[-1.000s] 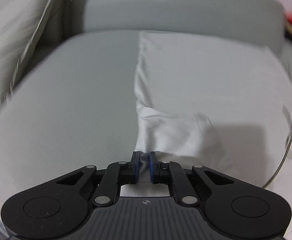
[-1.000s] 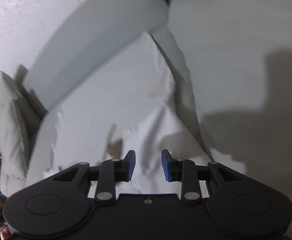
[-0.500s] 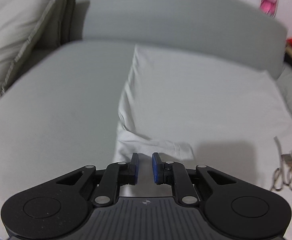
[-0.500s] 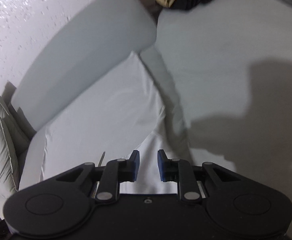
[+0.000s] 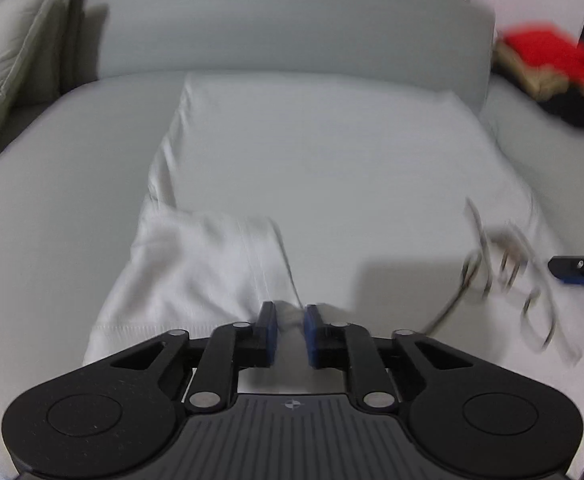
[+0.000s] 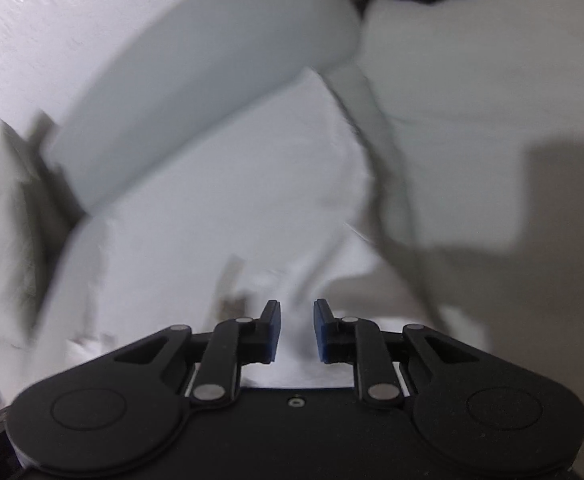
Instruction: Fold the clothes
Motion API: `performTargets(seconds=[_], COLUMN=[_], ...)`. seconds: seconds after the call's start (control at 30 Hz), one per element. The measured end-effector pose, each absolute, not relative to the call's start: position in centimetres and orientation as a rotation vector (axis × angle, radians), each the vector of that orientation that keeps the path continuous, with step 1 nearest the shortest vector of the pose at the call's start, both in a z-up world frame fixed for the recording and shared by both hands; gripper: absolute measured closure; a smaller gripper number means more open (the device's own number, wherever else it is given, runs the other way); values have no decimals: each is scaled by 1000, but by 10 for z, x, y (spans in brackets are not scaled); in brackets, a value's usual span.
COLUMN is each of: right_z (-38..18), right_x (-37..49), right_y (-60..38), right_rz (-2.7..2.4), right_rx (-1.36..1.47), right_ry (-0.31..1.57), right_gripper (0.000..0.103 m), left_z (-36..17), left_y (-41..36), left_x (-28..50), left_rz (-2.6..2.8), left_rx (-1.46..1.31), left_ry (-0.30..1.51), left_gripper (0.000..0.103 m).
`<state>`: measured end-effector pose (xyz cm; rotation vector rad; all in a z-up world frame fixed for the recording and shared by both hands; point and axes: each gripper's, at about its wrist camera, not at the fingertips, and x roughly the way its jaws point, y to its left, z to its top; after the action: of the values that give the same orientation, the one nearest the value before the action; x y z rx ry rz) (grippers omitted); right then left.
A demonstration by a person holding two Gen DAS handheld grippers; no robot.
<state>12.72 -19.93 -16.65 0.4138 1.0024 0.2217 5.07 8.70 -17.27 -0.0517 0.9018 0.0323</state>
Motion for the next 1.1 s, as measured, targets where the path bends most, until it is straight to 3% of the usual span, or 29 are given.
performTargets(seconds=[0.07, 0.13, 0.27, 0.4, 0.5, 0.63, 0.73, 0.97, 1.03, 1.1], right_z=[-167, -158, -138, -141, -157, -173, -160, -144, -137, -130], right_x=[113, 91, 51, 52, 58, 60, 46, 4, 8, 27], right_y=[-190, -183, -211, -259, -278, -266, -244, -228, -227, -223], right_rz=[279, 403, 450, 184, 59, 72, 112, 257, 269, 204], right_rx=[334, 300, 459, 596, 660, 612, 460, 476, 485, 452], right_ry=[1028, 1021, 892, 828, 880, 987, 995, 948, 909, 861], right_gripper=[84, 81, 81, 80, 79, 79, 77, 75, 79, 89], left_z=[-167, -160, -147, -135, -148, -168, -162, -152, -145, -140], left_y=[70, 63, 66, 86, 103, 96, 70, 22, 20, 36], left_x=[33, 7, -31, -41, -25, -16, -33, -78, -75, -52], left_rz=[-84, -227, -121, 146, 322, 268, 146, -119, -76, 19], left_rx=[14, -5, 9, 17, 23, 26, 109, 169, 186, 142], left_ry=[893, 870, 748, 631, 716, 868, 864, 754, 670, 661], left_gripper=[84, 69, 60, 58, 59, 62, 62, 59, 58, 58])
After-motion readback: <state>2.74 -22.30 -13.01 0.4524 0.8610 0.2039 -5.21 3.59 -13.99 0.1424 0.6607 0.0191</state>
